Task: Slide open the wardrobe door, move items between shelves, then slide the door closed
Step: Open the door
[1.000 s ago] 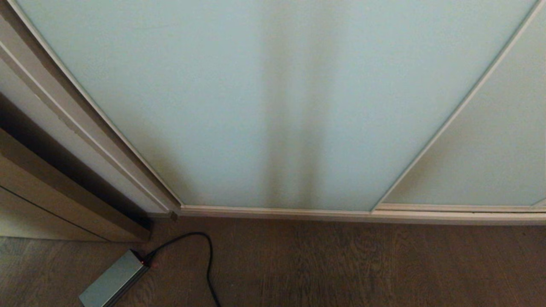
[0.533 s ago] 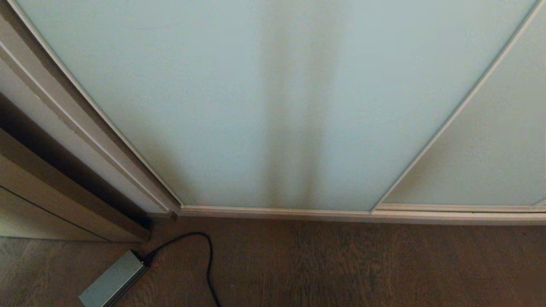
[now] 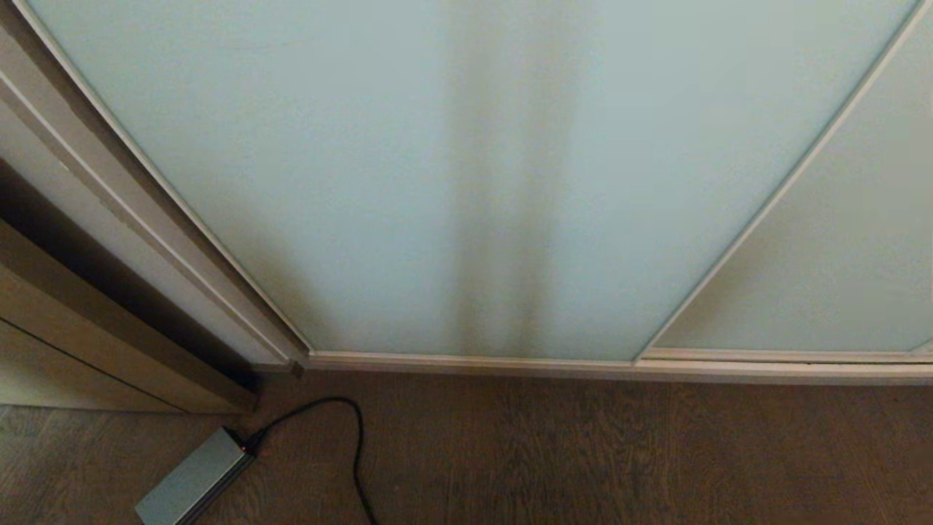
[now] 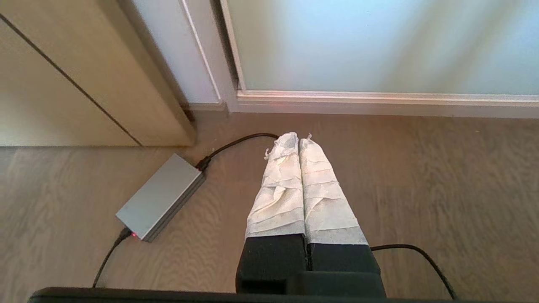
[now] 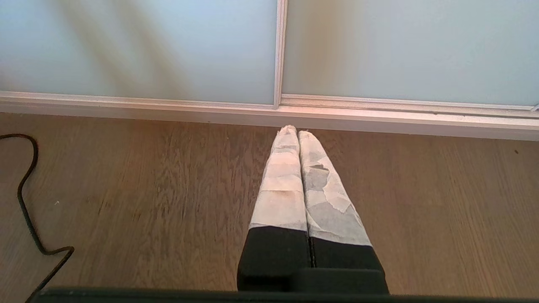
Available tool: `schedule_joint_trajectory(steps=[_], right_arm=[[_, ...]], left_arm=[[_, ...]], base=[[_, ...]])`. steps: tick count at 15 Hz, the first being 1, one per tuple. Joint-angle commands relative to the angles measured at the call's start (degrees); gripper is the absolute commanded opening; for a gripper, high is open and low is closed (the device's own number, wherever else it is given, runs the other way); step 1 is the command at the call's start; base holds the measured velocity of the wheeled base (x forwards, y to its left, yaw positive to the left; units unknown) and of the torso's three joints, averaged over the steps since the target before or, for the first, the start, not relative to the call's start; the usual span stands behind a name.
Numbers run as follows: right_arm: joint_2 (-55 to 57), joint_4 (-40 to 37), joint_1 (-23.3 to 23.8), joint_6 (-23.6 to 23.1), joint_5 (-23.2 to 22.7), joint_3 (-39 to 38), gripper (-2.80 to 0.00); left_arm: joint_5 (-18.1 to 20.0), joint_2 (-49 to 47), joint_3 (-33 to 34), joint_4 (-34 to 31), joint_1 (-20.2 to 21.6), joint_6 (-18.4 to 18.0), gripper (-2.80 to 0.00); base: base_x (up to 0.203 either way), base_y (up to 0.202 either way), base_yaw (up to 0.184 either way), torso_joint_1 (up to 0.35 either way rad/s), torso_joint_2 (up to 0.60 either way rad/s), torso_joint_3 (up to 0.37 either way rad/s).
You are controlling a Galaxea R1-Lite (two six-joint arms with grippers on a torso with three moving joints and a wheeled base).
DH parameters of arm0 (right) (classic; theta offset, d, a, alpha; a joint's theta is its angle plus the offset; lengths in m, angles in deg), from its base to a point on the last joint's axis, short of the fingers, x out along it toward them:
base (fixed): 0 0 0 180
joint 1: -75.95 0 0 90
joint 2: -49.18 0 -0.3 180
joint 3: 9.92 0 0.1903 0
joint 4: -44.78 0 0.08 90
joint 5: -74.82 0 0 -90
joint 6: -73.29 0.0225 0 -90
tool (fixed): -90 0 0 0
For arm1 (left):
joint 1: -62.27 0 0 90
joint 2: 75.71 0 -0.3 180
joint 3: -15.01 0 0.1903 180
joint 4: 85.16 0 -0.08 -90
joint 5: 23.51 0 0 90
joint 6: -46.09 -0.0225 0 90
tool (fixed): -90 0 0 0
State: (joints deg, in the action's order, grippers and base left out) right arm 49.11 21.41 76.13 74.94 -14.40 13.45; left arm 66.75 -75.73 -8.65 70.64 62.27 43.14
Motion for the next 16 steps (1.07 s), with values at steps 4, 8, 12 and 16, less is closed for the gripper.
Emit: schedule_joint_trajectory(steps=[4, 8, 12, 16], right_arm=[[0.1, 0.0, 0.0, 0.0, 0.0, -0.1, -2.80], [0.1, 0.0, 0.0, 0.0, 0.0, -0.1, -2.80], [0.1, 0.0, 0.0, 0.0, 0.0, -0.1, -2.80], [0.1, 0.0, 0.0, 0.0, 0.0, 0.0, -2.80]], left_arm=[[-4.5, -8.2, -14.9, 0.6, 0.1, 0.0, -2.80], [-15.4, -25.8, -31.6, 4.3, 0.0, 1.2, -2.80], [-27.4, -48.2, -45.9, 19.6, 0.0, 1.9, -2.80], [-33.9, -65.1, -58.6, 32.6, 0.8, 2.3, -2.80]], base=[[0.000, 0.000, 0.000, 0.000, 0.00, 0.000], [0.000, 0.000, 0.000, 0.000, 0.00, 0.000], [0.000, 0.000, 0.000, 0.000, 0.00, 0.000], [0.000, 0.000, 0.000, 0.000, 0.00, 0.000]])
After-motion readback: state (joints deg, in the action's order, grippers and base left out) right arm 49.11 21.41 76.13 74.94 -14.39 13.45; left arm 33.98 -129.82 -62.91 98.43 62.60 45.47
